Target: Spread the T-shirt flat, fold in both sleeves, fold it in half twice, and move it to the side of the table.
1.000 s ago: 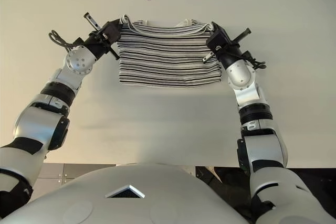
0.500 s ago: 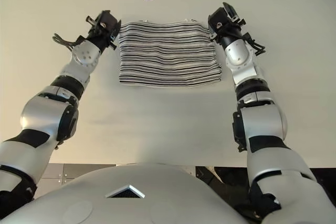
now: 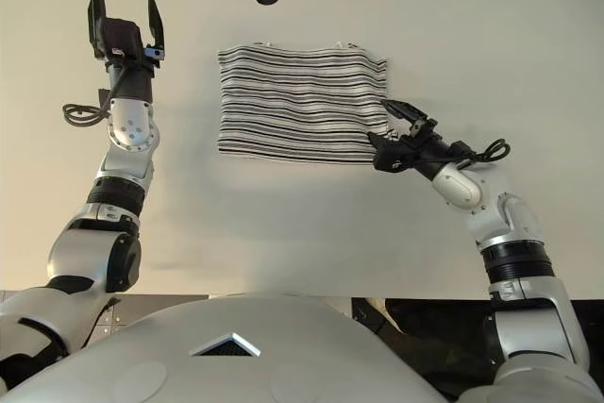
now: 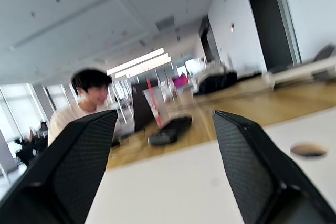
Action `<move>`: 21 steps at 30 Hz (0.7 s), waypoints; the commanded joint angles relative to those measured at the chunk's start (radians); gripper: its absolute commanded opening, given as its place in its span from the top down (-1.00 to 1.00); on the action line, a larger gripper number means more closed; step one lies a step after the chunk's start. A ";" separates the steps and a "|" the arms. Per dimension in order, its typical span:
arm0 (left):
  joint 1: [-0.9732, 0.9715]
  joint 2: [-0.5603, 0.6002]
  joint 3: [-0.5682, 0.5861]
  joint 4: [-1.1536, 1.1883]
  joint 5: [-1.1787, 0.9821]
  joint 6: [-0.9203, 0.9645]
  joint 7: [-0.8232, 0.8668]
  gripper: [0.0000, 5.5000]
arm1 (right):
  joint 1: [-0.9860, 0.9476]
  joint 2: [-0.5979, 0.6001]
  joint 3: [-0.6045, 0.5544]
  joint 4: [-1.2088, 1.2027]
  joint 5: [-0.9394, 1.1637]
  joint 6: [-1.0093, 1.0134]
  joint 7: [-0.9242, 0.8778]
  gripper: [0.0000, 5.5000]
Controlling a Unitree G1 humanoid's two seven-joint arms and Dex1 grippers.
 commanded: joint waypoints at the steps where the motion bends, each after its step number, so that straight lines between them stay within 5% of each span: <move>1: 0.044 -0.012 -0.007 -0.124 0.039 0.053 0.016 -0.23 | 0.037 -0.044 0.071 0.038 -0.088 0.032 0.060 -0.19; 12: 0.132 0.010 -0.008 -0.300 0.099 0.124 -0.009 -0.23 | 0.567 -0.260 0.105 -0.781 0.091 0.017 0.279 -0.19; 21: 0.159 0.038 0.062 -0.321 0.068 0.143 0.009 -0.23 | 0.209 0.153 0.453 -0.695 0.043 0.049 0.479 -0.19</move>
